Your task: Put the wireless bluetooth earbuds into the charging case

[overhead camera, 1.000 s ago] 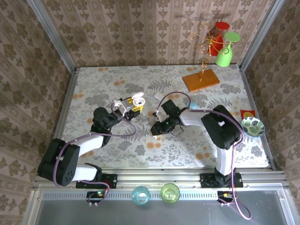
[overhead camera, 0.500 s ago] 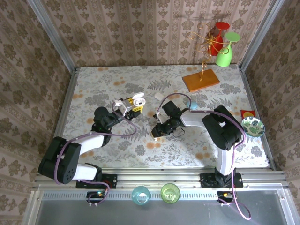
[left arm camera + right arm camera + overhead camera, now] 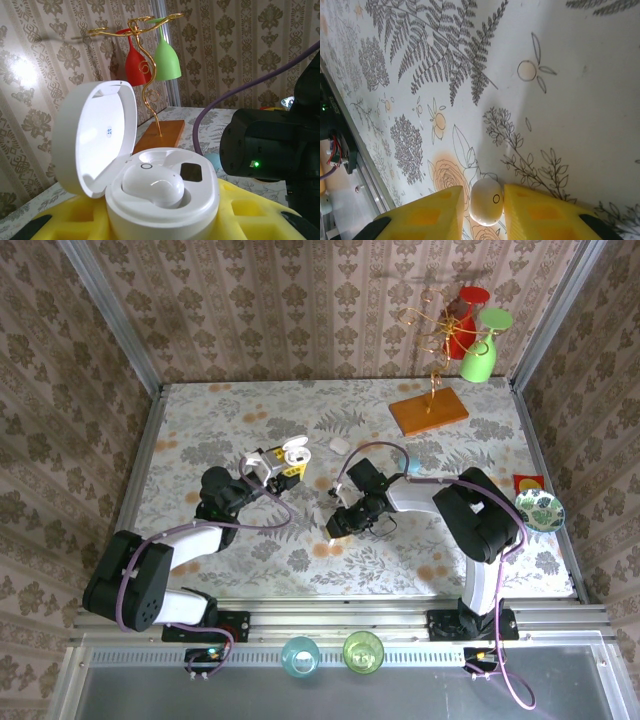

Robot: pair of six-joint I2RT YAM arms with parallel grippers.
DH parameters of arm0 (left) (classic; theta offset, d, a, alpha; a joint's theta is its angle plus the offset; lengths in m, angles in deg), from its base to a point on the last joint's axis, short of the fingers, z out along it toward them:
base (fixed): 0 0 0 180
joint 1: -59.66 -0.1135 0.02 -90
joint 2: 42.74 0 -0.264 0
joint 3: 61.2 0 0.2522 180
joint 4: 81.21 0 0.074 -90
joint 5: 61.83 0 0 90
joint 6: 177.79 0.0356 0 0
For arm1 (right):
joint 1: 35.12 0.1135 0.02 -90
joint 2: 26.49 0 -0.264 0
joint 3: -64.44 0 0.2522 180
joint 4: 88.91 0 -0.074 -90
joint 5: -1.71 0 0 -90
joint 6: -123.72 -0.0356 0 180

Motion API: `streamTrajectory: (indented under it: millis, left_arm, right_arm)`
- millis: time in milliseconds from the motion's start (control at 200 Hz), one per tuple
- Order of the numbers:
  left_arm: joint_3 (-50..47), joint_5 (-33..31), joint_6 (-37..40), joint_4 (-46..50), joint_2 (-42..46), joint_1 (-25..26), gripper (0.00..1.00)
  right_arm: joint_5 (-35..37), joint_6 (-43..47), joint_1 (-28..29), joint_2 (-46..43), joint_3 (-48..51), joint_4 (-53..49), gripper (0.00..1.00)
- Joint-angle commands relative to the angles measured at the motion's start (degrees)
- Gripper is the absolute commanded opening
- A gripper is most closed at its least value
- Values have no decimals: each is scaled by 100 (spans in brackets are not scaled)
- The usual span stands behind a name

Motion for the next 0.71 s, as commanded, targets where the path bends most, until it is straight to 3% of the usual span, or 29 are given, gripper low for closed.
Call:
streamTrajectory:
  millis: [0, 430, 700]
  left_arm:
    - [140, 82, 69, -207, -48, 29, 31]
    - [97, 63, 65, -257, -50, 27, 31]
    - [96, 65, 51, -312, -97, 11, 31]
  right_arm:
    - [37, 85, 101, -154, 121, -359, 26]
    - [616, 0, 122, -479, 41, -500, 15]
    - [1759, 119, 114, -888, -155, -1142, 16]
